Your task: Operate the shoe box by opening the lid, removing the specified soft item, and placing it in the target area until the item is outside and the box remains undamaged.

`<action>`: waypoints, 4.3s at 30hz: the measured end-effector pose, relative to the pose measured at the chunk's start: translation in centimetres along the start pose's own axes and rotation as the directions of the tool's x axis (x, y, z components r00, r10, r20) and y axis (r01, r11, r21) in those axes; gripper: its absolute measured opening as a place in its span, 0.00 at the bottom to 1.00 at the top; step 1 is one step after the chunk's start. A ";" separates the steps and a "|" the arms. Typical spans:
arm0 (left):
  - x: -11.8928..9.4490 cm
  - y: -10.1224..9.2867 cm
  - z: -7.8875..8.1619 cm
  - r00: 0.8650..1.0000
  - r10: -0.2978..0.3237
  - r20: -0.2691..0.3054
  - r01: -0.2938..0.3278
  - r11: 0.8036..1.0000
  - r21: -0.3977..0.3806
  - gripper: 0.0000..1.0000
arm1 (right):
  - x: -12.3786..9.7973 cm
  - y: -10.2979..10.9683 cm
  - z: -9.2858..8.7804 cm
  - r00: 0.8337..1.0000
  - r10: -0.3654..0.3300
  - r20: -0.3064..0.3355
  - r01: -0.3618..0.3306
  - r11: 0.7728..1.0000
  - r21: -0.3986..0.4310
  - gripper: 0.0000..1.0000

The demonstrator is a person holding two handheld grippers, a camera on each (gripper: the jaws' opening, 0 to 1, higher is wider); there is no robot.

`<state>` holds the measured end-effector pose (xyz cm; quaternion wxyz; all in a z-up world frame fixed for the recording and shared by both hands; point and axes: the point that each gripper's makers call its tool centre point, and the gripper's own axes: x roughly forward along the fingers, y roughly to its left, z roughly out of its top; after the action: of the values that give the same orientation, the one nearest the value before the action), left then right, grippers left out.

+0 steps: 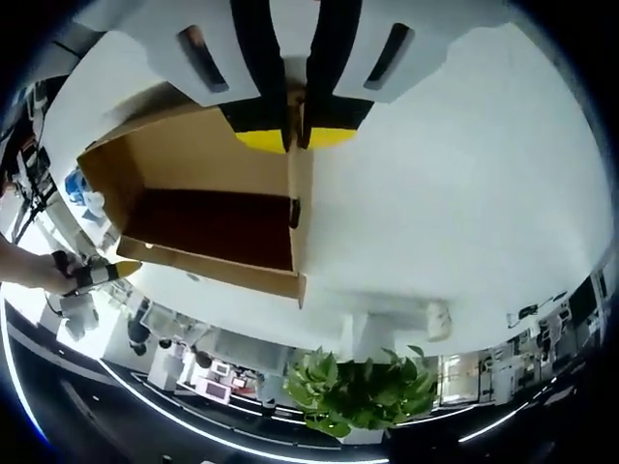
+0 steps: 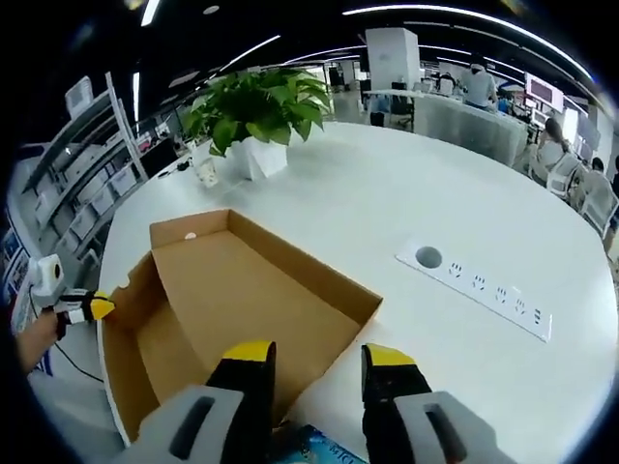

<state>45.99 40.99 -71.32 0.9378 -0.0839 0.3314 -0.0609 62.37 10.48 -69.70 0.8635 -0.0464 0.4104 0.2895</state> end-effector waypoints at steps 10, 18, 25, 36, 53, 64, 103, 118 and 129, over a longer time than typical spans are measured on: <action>0.1 0.2 0.2 1.000 0.019 -0.002 -0.019 1.000 0.018 0.02 | 1.6 -0.9 0.5 0.998 -0.062 0.007 0.062 0.998 0.003 0.29; 0.1 0.2 0.1 1.000 0.030 -0.005 -0.030 0.999 0.012 0.02 | 2.6 -2.3 -0.1 0.992 -0.126 -0.025 0.127 0.990 0.058 0.22; 0.2 0.2 0.1 0.999 0.036 -0.014 -0.035 0.999 0.018 0.01 | 3.4 -2.7 -0.2 0.989 -0.145 -0.032 0.147 0.984 0.102 0.17; 0.4 0.6 0.1 0.999 0.036 -0.020 -0.036 0.999 0.025 0.01 | 3.8 -2.9 -1.5 0.984 -0.145 -0.104 0.162 0.970 0.179 0.08; 0.6 0.5 0.0 0.999 0.033 -0.023 -0.032 0.999 0.022 0.01 | 2.8 -3.1 -0.2 0.978 -0.195 -0.071 0.205 0.962 0.179 0.01; 0.5 0.5 0.0 0.999 0.030 -0.021 -0.030 0.999 0.021 0.01 | 1.2 -2.9 1.4 0.976 -0.217 0.001 0.214 0.961 0.174 0.00; 0.4 0.4 0.0 0.999 0.040 -0.001 -0.040 0.999 0.007 0.01 | -4.8 0.3 5.5 0.933 -0.219 0.284 0.220 0.975 0.028 0.00; 0.4 0.4 0.0 0.999 0.042 0.005 -0.042 0.999 -0.001 0.01 | -7.2 1.9 5.3 0.907 -0.191 0.374 0.204 0.979 0.007 0.00; 0.2 0.3 -0.1 0.999 0.041 0.012 -0.041 0.999 -0.005 0.02 | -8.4 2.8 4.7 0.884 -0.193 0.425 0.223 0.975 -0.020 0.00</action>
<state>46.16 41.22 -71.55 0.9407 -0.0795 0.3273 -0.0404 59.94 10.45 -59.97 0.9554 -0.0562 0.1974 0.2123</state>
